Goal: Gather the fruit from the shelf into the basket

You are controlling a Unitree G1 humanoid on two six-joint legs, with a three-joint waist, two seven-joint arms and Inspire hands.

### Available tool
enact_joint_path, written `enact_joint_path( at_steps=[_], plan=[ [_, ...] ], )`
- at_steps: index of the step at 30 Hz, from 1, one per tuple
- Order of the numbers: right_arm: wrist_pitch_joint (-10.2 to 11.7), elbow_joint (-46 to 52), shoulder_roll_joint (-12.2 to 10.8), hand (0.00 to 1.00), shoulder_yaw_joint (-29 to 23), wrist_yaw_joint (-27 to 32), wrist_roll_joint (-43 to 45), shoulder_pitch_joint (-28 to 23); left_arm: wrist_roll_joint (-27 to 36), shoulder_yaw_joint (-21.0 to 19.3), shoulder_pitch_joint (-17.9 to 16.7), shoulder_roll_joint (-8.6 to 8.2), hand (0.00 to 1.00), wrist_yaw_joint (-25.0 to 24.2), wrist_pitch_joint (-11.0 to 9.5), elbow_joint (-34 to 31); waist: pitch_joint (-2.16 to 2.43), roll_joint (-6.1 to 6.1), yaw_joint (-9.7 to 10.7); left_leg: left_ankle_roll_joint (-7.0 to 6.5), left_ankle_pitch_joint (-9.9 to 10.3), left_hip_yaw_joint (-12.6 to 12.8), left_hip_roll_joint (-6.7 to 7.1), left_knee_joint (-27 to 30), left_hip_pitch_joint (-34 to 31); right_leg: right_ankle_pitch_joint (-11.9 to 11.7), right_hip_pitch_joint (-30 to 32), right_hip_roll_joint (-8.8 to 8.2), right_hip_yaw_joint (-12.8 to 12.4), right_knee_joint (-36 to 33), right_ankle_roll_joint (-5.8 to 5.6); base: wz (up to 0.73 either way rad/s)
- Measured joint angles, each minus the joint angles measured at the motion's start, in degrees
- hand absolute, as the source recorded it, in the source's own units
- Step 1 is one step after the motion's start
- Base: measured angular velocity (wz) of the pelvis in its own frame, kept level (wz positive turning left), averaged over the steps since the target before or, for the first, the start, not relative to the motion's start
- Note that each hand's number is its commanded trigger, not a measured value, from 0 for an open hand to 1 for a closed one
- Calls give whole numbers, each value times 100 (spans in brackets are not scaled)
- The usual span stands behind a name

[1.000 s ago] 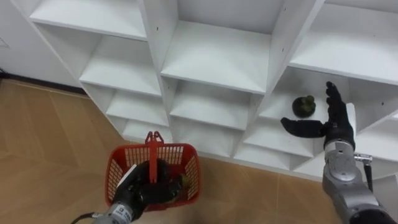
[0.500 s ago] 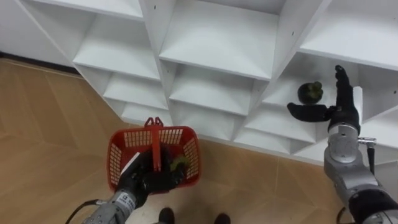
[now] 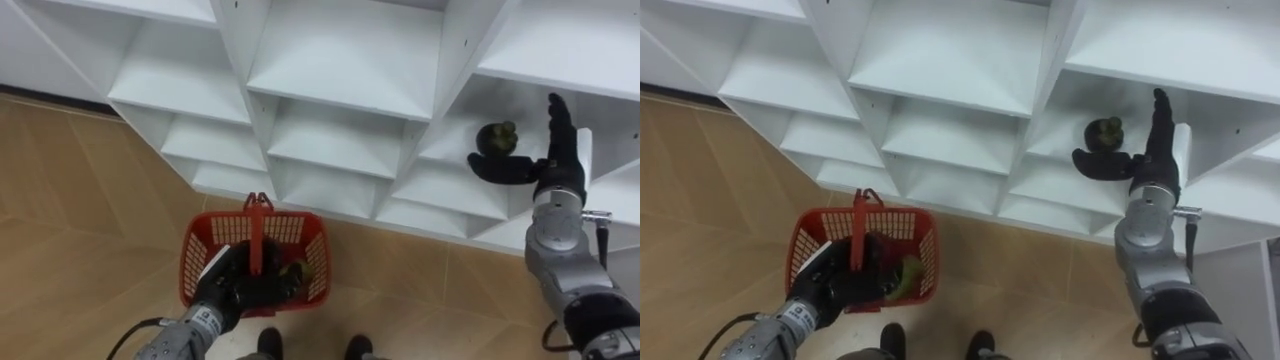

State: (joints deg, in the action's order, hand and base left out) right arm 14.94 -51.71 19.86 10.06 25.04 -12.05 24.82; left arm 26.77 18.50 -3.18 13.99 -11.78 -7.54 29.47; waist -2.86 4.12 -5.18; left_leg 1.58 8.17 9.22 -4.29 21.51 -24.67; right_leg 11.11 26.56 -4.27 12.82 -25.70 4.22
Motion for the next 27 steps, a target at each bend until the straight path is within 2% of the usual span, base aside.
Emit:
enact_joint_path(
  at_steps=[19, 27],
  plan=[
    [-18, -1, 31, 0, 0, 13, -80, 27, 25, -7, 135, -16, 100, 34, 5, 7, -8, -14, 7, 0, 0, 33, 4, 28, -204, 9, 273, 4, -95, -105, 7, -1],
    [-20, 2, 31, 0, -1, 47, 139, 92, 59, -16, 163, -117, 100, 41, 7, 46, -8, -15, 10, 0, 0, 30, 6, 25, -198, 11, 257, -11, -62, -105, 10, 0]
  ],
)
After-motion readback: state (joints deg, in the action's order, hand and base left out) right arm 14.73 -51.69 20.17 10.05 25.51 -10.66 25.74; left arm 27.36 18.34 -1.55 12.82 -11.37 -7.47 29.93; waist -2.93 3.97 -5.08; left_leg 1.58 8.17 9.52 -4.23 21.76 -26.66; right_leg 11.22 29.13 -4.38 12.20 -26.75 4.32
